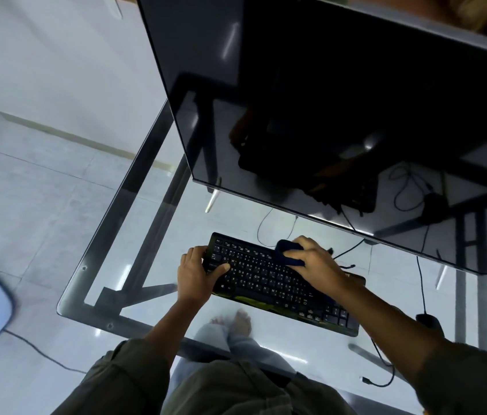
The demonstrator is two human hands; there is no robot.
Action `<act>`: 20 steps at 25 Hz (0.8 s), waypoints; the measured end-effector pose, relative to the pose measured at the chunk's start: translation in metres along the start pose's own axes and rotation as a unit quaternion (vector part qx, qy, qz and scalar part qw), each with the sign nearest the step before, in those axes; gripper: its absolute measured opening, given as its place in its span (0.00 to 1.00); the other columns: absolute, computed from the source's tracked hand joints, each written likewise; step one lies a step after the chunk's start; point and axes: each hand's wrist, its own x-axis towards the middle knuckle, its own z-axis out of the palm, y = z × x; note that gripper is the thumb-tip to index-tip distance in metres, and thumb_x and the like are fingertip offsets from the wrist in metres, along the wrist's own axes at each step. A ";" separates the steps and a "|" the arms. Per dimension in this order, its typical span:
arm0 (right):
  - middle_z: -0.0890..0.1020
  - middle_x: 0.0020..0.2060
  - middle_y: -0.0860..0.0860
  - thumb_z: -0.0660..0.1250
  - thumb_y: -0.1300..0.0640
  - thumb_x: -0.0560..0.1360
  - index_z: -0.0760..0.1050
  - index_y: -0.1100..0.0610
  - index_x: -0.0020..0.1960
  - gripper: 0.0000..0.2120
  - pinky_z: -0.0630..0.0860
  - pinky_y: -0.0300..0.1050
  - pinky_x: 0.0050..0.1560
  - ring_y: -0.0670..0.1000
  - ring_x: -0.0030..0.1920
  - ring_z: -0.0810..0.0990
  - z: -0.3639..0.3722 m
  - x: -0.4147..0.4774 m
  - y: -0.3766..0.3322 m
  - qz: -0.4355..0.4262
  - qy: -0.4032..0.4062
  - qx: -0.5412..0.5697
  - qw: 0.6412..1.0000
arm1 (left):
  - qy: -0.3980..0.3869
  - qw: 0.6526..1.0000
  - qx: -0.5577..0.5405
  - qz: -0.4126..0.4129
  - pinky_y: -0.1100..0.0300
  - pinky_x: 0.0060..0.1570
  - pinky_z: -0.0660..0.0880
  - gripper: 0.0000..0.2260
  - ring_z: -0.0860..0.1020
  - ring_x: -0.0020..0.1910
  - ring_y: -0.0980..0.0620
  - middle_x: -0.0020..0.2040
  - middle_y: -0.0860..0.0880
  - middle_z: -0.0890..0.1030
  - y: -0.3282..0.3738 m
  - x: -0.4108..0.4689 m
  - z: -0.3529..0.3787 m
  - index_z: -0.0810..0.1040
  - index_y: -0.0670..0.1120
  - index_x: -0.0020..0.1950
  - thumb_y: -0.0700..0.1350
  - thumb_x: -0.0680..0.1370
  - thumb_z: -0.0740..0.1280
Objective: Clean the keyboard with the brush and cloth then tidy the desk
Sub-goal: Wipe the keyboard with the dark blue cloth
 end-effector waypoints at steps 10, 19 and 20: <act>0.73 0.49 0.52 0.69 0.55 0.77 0.82 0.51 0.58 0.11 0.77 0.57 0.50 0.56 0.55 0.73 0.053 0.119 -0.126 -0.040 0.013 0.030 0.999 | 0.000 1.000 0.012 -0.008 0.51 0.49 0.74 0.23 0.74 0.52 0.48 0.52 0.50 0.79 0.005 0.000 -0.001 0.74 0.47 0.57 0.57 0.70 0.76; 0.73 0.45 0.49 0.73 0.56 0.76 0.82 0.47 0.59 0.13 0.74 0.51 0.50 0.52 0.52 0.74 0.023 0.045 -0.040 0.010 -0.005 0.030 0.999 | -0.003 1.000 -0.001 -0.003 0.53 0.51 0.73 0.23 0.73 0.53 0.50 0.54 0.51 0.79 0.001 0.000 -0.001 0.75 0.48 0.58 0.58 0.70 0.76; 0.73 0.46 0.49 0.73 0.56 0.75 0.82 0.47 0.59 0.13 0.74 0.50 0.50 0.52 0.52 0.75 0.018 0.036 -0.027 0.021 -0.011 0.029 0.999 | -0.002 1.000 -0.002 -0.002 0.53 0.50 0.73 0.23 0.73 0.53 0.51 0.53 0.51 0.78 0.000 0.000 -0.001 0.75 0.48 0.58 0.58 0.70 0.76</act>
